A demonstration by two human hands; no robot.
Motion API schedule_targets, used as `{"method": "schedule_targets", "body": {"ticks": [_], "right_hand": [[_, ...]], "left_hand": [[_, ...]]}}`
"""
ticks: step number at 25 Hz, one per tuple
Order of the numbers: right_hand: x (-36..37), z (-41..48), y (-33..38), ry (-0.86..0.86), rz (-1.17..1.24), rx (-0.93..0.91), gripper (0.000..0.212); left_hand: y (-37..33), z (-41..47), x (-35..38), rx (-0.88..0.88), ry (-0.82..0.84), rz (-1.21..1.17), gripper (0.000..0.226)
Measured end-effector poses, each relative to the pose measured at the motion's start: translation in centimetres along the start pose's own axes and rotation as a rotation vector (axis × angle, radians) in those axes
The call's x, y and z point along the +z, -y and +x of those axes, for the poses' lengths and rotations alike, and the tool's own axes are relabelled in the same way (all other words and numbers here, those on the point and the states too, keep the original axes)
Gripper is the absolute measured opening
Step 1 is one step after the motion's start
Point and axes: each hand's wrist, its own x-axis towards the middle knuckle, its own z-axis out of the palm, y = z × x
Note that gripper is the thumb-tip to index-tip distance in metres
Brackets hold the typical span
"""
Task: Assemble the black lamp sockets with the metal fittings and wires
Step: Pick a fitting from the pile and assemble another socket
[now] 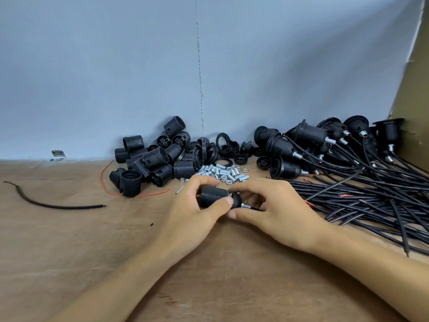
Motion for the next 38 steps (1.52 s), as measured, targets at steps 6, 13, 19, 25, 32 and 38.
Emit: {"method": "schedule_targets", "body": {"ticks": [6,13,19,25,32,38], "right_hand": [[0.9,-0.6,0.8,-0.089,-0.074,-0.137,0.034],[1.2,-1.0,1.2,-0.126,-0.074,-0.185,0.033],[1.1,-1.0,1.2,-0.152,-0.114,-0.244,0.030],[1.3,-1.0,1.0,-0.105,-0.080,-0.239,0.031],[1.1,-1.0,1.4,-0.108,-0.077,-0.227,0.039],[1.2,-1.0,1.7,-0.125,-0.073,-0.186,0.037]], "left_hand": [[-0.5,-0.2,0.6,-0.039,-0.024,0.067,0.060],[-0.7,-0.4,1.5,-0.062,-0.080,0.032,0.052],[-1.2,-0.4,1.3,0.044,-0.104,0.188,0.039],[-0.7,-0.2,0.9,0.037,-0.039,0.180,0.028],[-0.8,-0.4,1.5,0.033,-0.074,0.097,0.020],[-0.9,0.0,1.7,-0.144,-0.040,-0.227,0.037]]}}
